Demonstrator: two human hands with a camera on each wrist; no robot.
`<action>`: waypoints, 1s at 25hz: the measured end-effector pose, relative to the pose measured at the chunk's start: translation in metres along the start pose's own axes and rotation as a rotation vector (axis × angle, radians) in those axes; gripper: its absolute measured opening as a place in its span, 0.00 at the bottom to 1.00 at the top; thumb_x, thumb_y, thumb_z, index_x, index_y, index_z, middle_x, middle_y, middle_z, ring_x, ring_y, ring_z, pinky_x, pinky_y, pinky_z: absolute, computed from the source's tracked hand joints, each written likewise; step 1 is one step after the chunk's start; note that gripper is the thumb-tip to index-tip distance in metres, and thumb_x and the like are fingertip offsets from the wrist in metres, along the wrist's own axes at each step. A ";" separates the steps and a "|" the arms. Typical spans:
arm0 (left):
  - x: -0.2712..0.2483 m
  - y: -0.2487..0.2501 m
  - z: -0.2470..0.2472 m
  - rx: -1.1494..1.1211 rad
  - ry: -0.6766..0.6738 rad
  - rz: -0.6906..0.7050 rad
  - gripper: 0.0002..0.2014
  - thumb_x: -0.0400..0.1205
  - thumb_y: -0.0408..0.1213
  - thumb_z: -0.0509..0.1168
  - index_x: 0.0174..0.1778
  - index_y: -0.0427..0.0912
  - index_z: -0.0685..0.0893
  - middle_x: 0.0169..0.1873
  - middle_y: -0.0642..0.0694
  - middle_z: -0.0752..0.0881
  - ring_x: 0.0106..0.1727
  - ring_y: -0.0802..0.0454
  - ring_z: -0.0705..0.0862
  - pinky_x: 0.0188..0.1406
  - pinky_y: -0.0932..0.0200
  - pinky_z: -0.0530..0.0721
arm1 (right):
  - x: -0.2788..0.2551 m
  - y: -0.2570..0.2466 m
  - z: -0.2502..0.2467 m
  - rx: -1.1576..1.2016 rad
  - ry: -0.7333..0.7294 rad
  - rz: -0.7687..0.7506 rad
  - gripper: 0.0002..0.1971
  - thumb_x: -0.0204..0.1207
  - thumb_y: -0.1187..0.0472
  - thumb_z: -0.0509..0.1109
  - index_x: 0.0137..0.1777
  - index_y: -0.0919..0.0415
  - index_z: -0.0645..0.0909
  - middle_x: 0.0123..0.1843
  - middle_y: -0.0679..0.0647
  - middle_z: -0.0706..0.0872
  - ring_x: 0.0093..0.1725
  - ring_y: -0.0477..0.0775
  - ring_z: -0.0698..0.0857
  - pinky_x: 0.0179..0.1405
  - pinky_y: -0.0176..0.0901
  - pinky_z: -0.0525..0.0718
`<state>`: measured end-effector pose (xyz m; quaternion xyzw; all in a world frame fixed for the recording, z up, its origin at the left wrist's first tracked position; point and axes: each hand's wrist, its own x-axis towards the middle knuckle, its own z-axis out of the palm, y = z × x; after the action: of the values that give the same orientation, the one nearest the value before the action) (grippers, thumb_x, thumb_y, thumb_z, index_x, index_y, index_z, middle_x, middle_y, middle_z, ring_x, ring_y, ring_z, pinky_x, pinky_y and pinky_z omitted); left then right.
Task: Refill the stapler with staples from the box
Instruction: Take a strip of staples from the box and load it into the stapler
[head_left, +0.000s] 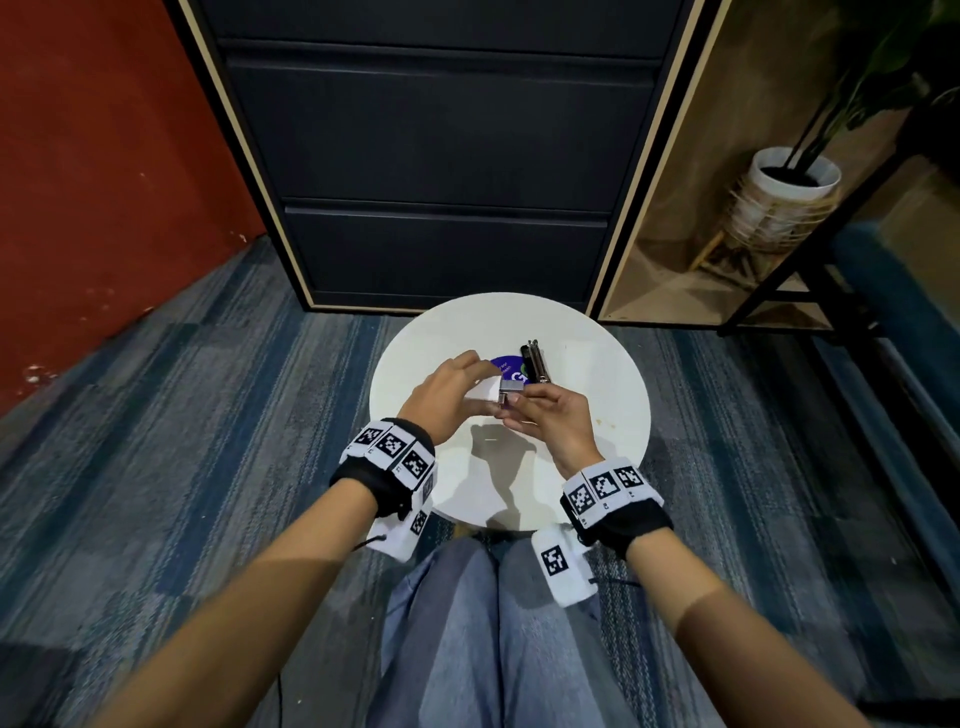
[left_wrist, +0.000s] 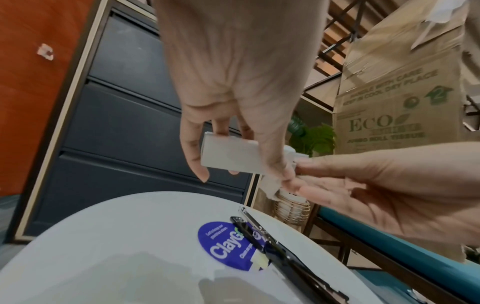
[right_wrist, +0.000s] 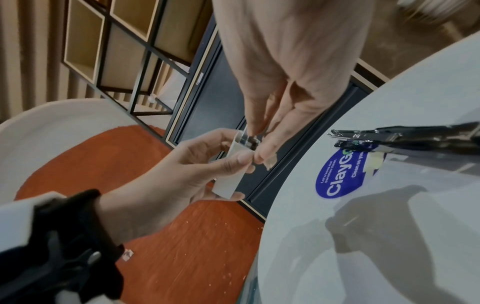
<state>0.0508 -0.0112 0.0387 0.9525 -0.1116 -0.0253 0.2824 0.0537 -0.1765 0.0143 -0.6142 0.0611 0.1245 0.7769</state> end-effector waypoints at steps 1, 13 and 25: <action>-0.001 -0.003 0.003 -0.026 0.009 0.002 0.22 0.77 0.45 0.70 0.66 0.43 0.80 0.55 0.44 0.81 0.56 0.46 0.81 0.50 0.51 0.82 | -0.001 -0.001 -0.001 -0.021 -0.009 -0.014 0.04 0.72 0.73 0.72 0.42 0.66 0.80 0.43 0.69 0.87 0.30 0.53 0.91 0.34 0.38 0.91; -0.004 -0.006 0.008 -0.154 0.049 0.026 0.22 0.76 0.42 0.72 0.64 0.39 0.81 0.57 0.42 0.82 0.57 0.46 0.82 0.56 0.59 0.77 | -0.001 -0.002 -0.001 -0.133 -0.006 -0.145 0.05 0.70 0.72 0.75 0.45 0.71 0.83 0.41 0.69 0.87 0.28 0.53 0.89 0.34 0.38 0.90; -0.016 -0.001 0.025 -0.566 0.124 -0.073 0.16 0.77 0.41 0.71 0.60 0.45 0.80 0.53 0.52 0.82 0.47 0.60 0.80 0.41 0.58 0.81 | -0.008 -0.017 0.002 -0.286 -0.051 -0.313 0.02 0.77 0.68 0.68 0.43 0.62 0.79 0.38 0.49 0.89 0.30 0.54 0.86 0.30 0.38 0.85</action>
<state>0.0331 -0.0195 0.0171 0.8389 -0.0481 -0.0076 0.5421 0.0504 -0.1796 0.0328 -0.7167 -0.0729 0.0254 0.6931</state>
